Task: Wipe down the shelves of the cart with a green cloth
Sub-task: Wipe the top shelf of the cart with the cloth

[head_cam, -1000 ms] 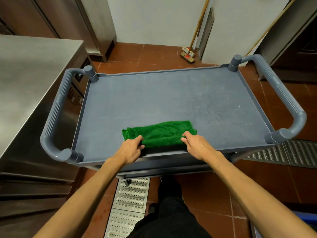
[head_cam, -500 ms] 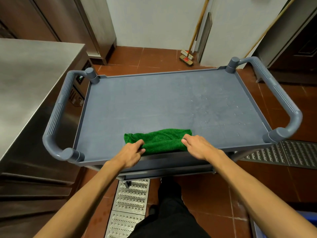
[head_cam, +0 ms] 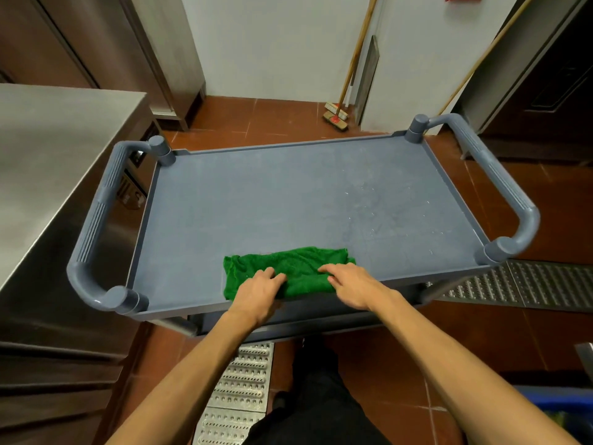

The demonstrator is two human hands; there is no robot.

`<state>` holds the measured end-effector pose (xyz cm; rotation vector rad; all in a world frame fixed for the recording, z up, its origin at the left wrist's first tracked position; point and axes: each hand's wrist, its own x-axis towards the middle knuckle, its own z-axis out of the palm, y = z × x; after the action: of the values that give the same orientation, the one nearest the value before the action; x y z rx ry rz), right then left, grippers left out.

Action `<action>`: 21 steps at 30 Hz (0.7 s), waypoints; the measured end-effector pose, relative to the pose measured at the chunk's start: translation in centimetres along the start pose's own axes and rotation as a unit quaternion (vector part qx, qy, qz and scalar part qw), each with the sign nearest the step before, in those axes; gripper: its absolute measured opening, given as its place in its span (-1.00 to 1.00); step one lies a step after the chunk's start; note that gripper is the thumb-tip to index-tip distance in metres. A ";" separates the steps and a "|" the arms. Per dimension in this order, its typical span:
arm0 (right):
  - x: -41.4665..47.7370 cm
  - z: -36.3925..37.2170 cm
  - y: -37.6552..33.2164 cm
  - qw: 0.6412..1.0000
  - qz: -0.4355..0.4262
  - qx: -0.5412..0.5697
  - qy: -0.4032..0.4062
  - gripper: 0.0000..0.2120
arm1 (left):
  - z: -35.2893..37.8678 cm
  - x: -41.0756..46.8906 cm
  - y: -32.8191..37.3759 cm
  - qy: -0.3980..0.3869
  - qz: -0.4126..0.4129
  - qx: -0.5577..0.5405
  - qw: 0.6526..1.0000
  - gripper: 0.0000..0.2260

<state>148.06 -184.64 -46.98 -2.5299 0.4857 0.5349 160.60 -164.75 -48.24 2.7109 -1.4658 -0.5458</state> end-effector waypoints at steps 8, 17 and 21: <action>-0.6 1.2 -0.8 0.984 -0.029 -0.172 -0.029 -0.30 | -0.1 -0.5 -1.3 0.026 0.036 -0.073 0.996 -0.73; 0.7 -0.5 -2.3 0.978 -0.018 -0.196 -0.069 -0.42 | -1.3 0.0 -2.0 -0.040 0.035 -0.063 0.997 -0.71; 0.0 -1.9 -1.3 0.990 -0.021 -0.122 -0.060 -0.42 | -1.8 -0.2 -2.8 -0.041 0.043 -0.029 0.998 -0.59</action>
<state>149.07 -184.62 -44.98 -2.7105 0.3391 0.7677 163.34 -163.31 -46.96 2.5977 -1.5510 -0.6908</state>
